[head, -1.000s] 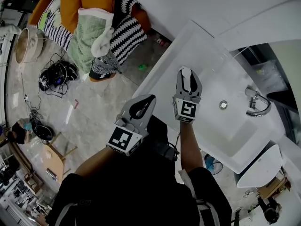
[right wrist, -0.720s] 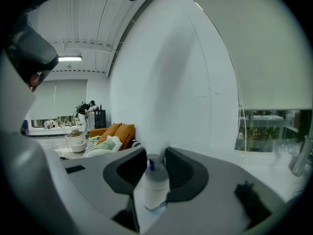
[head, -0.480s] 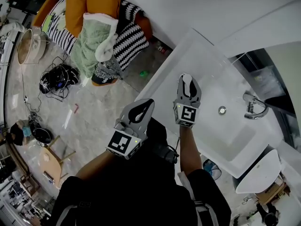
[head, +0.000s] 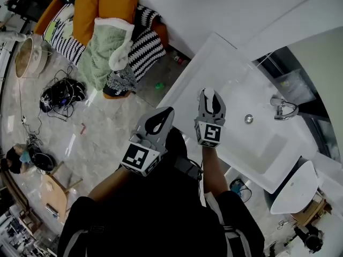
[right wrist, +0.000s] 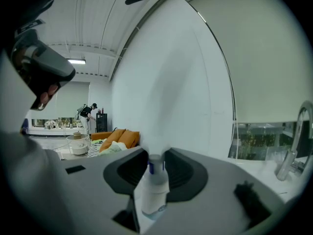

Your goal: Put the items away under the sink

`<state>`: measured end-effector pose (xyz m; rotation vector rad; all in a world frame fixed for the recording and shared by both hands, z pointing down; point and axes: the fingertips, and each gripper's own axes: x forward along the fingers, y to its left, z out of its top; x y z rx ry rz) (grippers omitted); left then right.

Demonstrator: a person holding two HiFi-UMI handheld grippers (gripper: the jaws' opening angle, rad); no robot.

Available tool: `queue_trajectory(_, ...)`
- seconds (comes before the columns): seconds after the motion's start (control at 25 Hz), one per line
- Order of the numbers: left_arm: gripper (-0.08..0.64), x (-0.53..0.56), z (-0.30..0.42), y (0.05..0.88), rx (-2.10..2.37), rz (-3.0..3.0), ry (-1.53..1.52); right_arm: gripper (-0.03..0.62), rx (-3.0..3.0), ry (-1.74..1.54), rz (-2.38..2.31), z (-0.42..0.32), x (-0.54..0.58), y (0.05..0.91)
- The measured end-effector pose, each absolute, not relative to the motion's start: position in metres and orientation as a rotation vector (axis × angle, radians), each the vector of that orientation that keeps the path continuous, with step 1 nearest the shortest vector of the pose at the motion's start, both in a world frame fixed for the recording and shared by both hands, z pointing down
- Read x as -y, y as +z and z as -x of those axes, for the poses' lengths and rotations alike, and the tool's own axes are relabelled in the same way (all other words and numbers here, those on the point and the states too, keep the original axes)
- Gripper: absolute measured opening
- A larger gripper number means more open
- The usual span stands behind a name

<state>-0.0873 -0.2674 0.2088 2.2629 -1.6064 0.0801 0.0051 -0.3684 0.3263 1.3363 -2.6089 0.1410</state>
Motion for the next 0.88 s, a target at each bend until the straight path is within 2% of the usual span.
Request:
queue_trajectory(0.4, 0.006, 0.210, 0.123, 0.176, 1.531, -2.409, 0.004, 0.123, 2.541, 0.131, -1.492, 0.000, 0.278, 0.289)
queue_trajectory(0.88, 0.006, 0.128, 0.141, 0.175, 1.299, -2.511, -0.038, 0.121, 2.423, 0.188, -1.733, -0.002, 0.160, 0.266)
